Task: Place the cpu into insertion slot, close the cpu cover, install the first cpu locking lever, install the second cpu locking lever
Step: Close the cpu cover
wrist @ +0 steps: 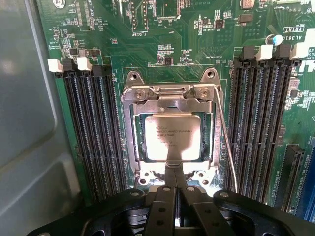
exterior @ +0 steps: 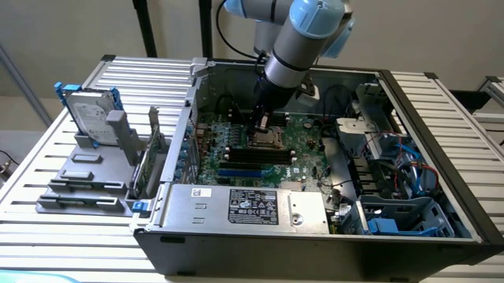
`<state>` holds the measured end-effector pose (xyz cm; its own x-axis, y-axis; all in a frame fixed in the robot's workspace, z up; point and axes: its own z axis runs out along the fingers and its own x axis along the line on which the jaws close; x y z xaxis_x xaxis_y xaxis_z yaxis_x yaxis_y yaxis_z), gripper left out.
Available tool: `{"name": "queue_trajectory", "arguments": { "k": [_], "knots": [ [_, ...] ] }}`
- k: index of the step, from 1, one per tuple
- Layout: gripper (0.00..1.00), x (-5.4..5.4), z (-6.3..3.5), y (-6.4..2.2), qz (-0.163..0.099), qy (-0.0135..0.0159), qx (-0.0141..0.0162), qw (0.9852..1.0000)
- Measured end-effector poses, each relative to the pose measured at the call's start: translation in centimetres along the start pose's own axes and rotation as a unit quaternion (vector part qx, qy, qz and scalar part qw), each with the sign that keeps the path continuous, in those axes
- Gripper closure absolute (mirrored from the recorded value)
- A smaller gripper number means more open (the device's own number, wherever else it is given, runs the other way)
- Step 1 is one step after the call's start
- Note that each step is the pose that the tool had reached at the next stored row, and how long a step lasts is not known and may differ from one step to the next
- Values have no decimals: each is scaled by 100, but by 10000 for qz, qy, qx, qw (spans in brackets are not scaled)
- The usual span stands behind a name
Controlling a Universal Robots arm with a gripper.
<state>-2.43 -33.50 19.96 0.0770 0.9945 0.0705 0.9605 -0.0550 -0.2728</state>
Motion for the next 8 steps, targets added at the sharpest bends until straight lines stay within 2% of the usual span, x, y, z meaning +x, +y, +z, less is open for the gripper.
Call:
{"name": "queue_trajectory", "arguments": {
  "k": [6,8],
  "knots": [
    [89,0,3,-1,17,6,-2,10000],
    [89,4,-35,-12,24,9,-2,10000]
  ]
}}
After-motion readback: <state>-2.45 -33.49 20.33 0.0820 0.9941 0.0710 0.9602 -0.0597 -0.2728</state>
